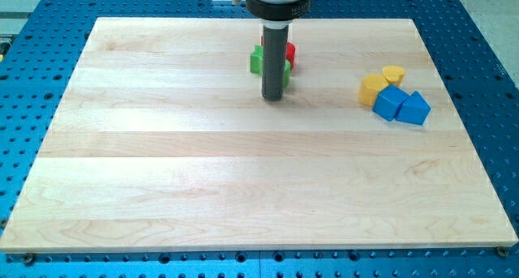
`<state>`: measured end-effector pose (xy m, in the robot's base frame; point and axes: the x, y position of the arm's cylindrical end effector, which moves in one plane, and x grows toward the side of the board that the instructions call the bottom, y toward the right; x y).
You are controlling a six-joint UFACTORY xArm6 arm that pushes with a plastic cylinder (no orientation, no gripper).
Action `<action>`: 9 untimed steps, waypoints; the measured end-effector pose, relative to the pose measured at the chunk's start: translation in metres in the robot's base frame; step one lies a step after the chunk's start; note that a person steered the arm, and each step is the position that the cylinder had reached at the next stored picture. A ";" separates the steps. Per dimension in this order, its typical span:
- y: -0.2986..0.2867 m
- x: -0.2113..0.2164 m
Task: Move your arm to the right of the red circle
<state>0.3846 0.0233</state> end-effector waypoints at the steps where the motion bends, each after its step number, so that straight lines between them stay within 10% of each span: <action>1: -0.009 0.005; 9: 0.068 -0.037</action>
<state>0.3475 0.0909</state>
